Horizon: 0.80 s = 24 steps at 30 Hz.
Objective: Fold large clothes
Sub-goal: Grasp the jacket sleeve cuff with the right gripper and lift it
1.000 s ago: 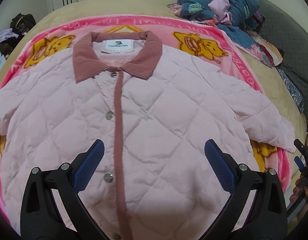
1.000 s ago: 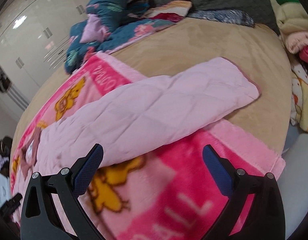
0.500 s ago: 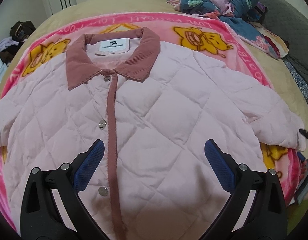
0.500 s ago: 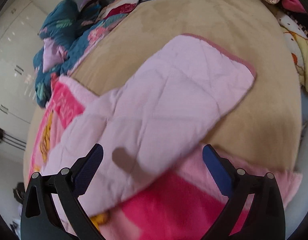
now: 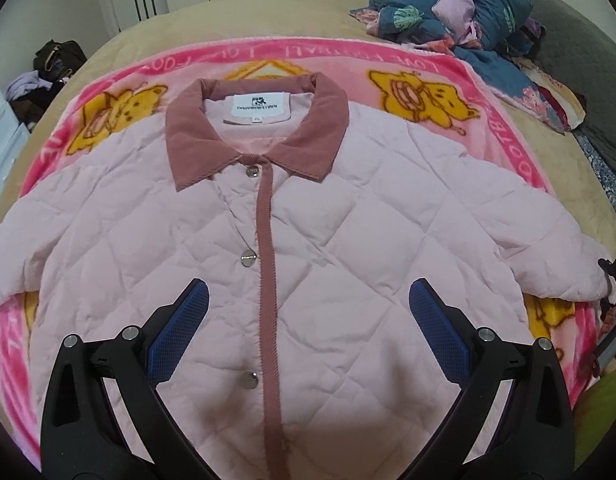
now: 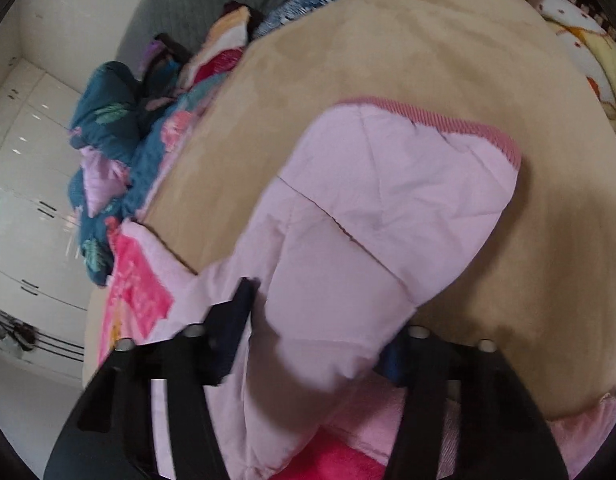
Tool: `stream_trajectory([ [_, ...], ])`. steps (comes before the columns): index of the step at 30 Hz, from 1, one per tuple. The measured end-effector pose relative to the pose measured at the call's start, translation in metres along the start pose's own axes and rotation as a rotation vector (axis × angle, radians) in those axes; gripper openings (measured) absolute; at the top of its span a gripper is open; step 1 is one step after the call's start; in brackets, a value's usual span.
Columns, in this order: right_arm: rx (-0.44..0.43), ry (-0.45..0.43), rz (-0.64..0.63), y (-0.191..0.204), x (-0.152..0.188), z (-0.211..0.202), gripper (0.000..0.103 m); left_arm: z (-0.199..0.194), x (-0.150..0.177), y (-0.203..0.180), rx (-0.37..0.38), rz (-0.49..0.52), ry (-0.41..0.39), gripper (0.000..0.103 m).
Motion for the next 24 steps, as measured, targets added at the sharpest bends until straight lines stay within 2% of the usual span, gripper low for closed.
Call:
stream_trajectory([
  [2, -0.048, -0.013, -0.058, 0.018, -0.002, -0.008, 0.029, -0.005, -0.001, 0.001, -0.007, 0.015, -0.006, 0.094],
  [6, -0.146, -0.036, -0.191, 0.068, -0.002, -0.033, 0.024, -0.022, -0.002, 0.003, 0.005, 0.024, -0.051, 0.094],
  [10, -0.247, -0.059, -0.315, 0.121, 0.002, -0.062, 0.022, -0.038, -0.005, 0.010, 0.031, 0.023, -0.076, 0.094],
  [16, -0.351, -0.070, -0.453, 0.187, 0.019, -0.100, 0.021, -0.063, -0.010, 0.029, 0.083, -0.010, -0.114, 0.094],
  [24, -0.449, -0.061, -0.604, 0.263, 0.057, -0.126, 0.020, -0.075, -0.023, 0.081, 0.108, -0.135, -0.104, 0.094],
])
Point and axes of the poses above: each gripper's, at about its wrist camera, not at the fingertips, and z roughly the way its jaws point, y to its left, x to its underside, the point moved 3 cm from there along z, roughly the way its jaws point, and after that the axes turned 10 degrees about -x, right-handed, at the moved point
